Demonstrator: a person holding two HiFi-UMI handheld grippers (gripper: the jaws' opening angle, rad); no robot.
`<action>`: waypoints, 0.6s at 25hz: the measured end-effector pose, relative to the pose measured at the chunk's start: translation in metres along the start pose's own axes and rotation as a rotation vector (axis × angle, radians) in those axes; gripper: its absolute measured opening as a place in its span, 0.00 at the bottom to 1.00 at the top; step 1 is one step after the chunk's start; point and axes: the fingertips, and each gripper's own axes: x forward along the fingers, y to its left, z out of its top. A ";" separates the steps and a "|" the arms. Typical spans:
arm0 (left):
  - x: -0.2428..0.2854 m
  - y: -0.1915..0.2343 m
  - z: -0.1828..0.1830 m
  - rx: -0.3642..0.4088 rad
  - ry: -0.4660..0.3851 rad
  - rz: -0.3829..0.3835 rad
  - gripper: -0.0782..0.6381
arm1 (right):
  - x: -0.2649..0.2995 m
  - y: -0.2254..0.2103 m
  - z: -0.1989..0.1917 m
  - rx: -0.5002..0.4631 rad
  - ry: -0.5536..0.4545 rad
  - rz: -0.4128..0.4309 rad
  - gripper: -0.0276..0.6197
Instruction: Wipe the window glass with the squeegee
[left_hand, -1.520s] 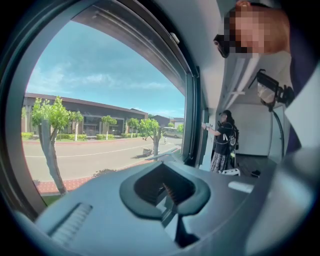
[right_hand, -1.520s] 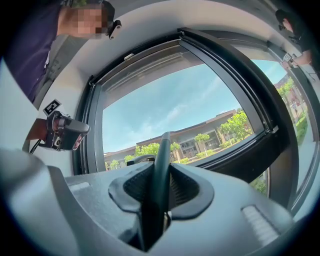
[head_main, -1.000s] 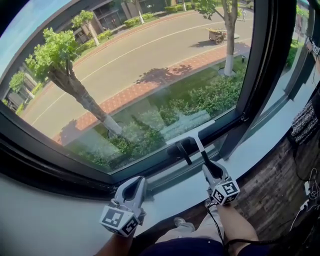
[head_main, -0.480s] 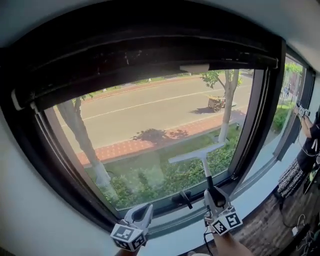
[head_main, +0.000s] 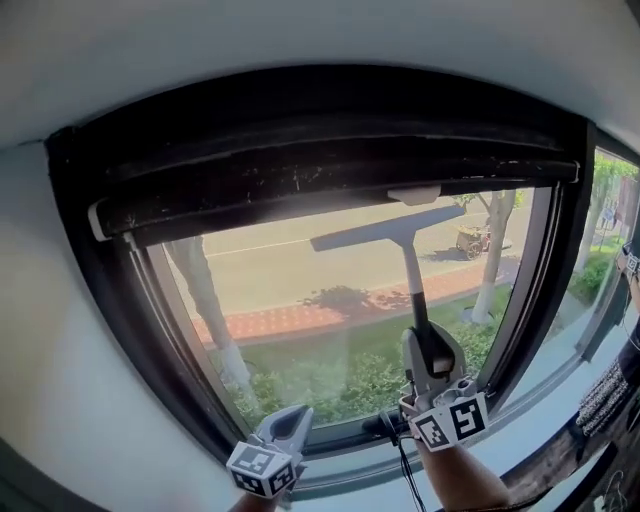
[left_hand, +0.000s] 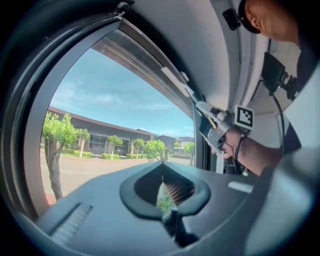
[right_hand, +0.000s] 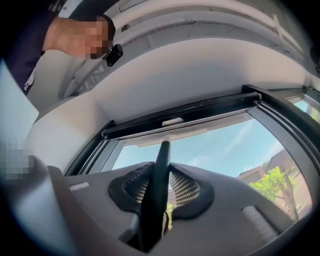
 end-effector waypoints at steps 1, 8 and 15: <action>-0.002 0.004 0.006 0.018 -0.010 0.021 0.12 | 0.008 0.006 0.003 -0.018 -0.024 0.018 0.20; -0.015 0.022 0.026 0.111 -0.036 0.111 0.12 | 0.037 0.012 -0.003 -0.013 -0.100 0.023 0.20; -0.017 0.030 0.058 0.130 -0.084 0.109 0.12 | 0.070 0.018 0.012 -0.006 -0.162 -0.027 0.20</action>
